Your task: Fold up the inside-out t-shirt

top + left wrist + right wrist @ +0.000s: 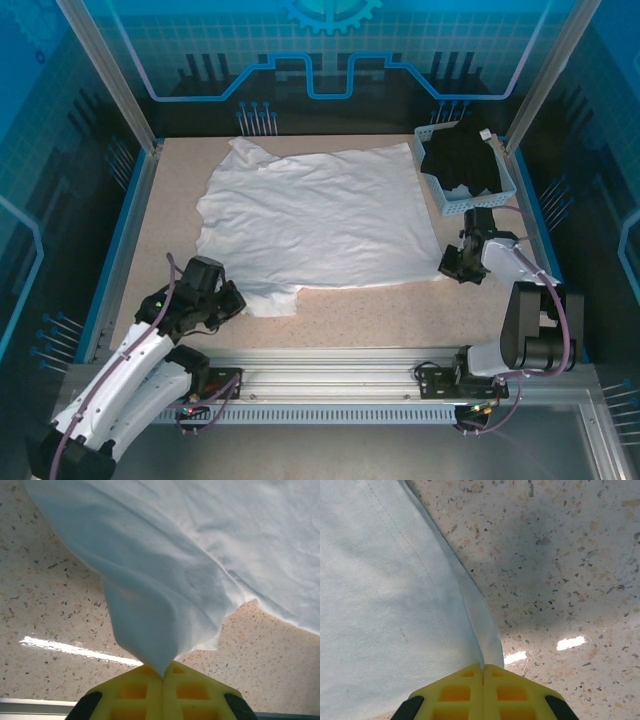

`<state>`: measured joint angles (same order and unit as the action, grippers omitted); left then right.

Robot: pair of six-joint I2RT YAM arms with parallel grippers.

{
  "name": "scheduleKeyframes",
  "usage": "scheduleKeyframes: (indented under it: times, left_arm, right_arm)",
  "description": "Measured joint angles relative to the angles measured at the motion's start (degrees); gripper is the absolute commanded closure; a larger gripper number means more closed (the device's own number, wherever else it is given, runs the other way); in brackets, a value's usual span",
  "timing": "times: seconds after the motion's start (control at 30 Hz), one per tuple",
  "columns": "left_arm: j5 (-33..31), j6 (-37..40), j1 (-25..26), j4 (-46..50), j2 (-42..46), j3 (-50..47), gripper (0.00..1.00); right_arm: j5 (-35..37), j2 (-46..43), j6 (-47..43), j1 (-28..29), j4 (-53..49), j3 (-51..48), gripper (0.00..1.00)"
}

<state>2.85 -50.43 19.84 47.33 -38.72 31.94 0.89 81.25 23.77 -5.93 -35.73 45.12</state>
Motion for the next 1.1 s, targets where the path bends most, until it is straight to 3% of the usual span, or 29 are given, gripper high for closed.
scheduleKeyframes:
  times: [0.17, 0.37, 0.77, 1.1]
  left_arm:
    - [0.63, 0.57, -0.24, 0.46, -0.24, 0.61, 1.0]
    - [1.57, 1.07, -0.24, 0.42, -0.7, 0.61, 1.0]
    - [2.19, 1.99, -0.28, -0.11, -2.01, 0.59, 1.0]
    - [3.02, 2.82, -0.57, -1.27, -2.27, 0.59, 1.0]
  right_arm:
    - [-0.04, 1.62, -0.17, 0.04, -0.04, 0.0, 0.71]
    - [0.0, 2.43, -0.22, 0.31, -1.18, 0.35, 0.64]
    - [0.17, 7.34, -0.24, 0.85, -3.48, 2.36, 0.65]
    - [0.66, 7.76, -0.22, 1.44, -3.65, 3.48, 0.82]
